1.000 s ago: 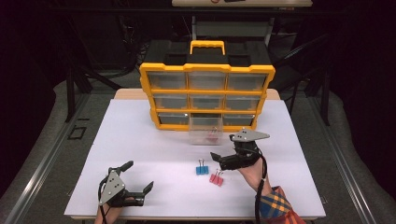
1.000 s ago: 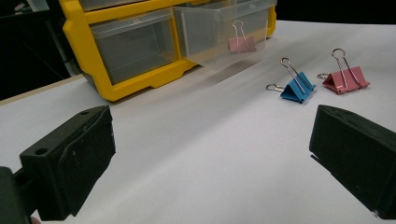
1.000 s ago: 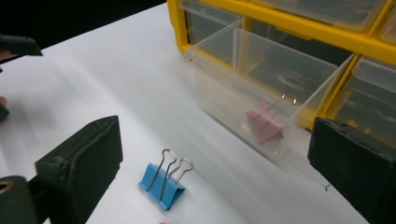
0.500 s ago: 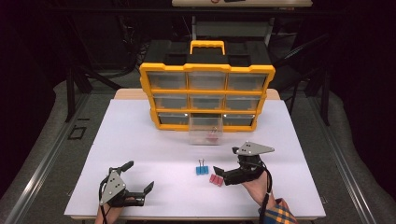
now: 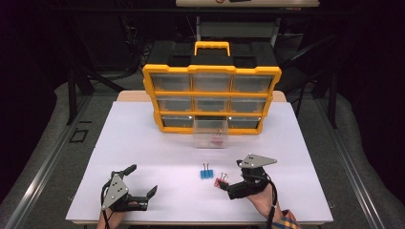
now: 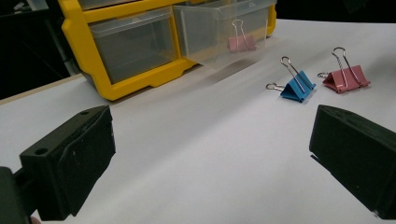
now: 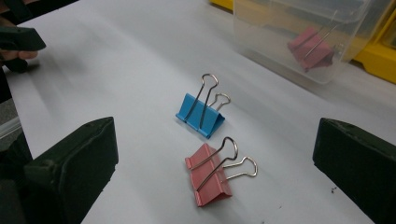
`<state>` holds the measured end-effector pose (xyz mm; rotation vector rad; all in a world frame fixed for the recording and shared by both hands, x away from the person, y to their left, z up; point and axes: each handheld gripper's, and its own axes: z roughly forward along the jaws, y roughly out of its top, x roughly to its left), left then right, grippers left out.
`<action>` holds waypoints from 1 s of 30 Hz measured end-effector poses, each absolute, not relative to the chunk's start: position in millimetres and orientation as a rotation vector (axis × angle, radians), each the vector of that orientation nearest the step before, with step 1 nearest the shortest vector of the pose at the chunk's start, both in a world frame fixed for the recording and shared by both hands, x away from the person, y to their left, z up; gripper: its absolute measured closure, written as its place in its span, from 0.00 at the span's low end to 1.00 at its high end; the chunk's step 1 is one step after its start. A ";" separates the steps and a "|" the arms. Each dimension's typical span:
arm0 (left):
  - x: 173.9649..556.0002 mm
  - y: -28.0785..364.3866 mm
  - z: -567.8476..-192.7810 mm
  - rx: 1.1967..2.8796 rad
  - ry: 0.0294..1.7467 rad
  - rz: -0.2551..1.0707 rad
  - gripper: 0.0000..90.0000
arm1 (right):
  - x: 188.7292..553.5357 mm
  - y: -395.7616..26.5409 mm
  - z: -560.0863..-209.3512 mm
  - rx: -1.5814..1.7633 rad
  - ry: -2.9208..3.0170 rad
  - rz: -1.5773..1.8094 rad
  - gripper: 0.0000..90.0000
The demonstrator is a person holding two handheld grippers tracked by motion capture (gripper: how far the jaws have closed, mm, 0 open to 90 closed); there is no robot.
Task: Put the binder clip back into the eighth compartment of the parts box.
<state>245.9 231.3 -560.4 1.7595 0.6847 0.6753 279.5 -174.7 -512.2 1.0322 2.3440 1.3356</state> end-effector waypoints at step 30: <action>246.3 228.1 -560.9 1.765 0.678 0.675 0.00 | 297.4 -165.2 -542.5 1.085 2.485 1.227 0.69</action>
